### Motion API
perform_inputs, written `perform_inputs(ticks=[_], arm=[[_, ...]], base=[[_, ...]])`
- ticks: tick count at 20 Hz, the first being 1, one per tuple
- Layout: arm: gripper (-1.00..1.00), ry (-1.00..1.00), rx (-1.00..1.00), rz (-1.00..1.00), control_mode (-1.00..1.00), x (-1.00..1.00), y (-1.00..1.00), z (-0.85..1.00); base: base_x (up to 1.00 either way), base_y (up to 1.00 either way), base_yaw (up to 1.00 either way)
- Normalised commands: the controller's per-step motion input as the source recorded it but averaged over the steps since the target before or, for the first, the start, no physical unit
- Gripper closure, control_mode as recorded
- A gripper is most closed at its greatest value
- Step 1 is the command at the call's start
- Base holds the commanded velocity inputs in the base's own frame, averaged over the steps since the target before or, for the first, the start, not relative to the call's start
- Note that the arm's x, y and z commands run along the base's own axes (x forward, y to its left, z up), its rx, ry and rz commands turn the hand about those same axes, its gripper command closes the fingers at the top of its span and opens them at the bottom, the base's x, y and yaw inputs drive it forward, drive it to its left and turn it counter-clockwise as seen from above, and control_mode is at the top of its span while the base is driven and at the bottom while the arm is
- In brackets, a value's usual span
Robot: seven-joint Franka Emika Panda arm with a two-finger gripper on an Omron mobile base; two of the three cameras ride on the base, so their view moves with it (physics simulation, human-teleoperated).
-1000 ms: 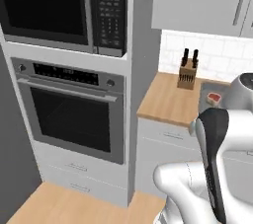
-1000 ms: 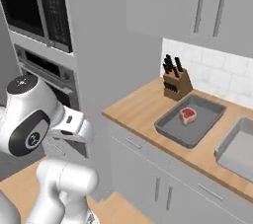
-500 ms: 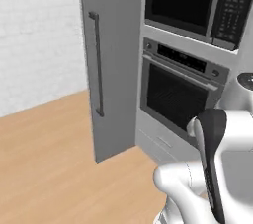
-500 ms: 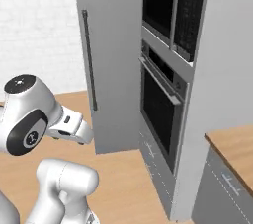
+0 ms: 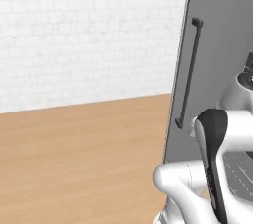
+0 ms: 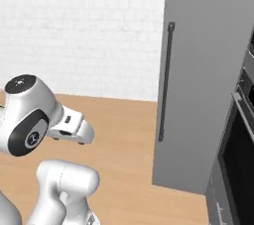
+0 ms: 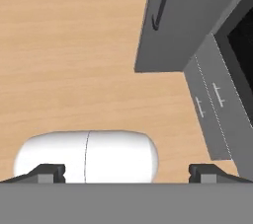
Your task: Place one lemon wedge and one steak in each tupperware on the nearby counter, to pack two identical lunches.
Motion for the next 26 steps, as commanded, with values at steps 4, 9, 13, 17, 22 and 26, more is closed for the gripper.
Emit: perform_inputs(ticks=[4,9,13,17,22,26], arm=[[-1.0,0.0,0.0,0.0,1.0,0.0,0.0,0.0],[-1.0,0.0,0.0,0.0,1.0,0.0,0.0,0.0],[-1.0,0.0,0.0,0.0,1.0,0.0,0.0,0.0],[-1.0,0.0,0.0,0.0,1.0,0.0,0.0,0.0],[-1.0,0.0,0.0,0.0,1.0,0.0,0.0,0.0],[-1.0,0.0,0.0,0.0,1.0,0.0,0.0,0.0]], base=[[1.0,0.22,0.39],[1.0,0.46,0.09],[1.0,0.59,-0.11],[1.0,0.76,-0.34],[1.0,0.79,-0.57],[0.75,0.73,-0.76]])
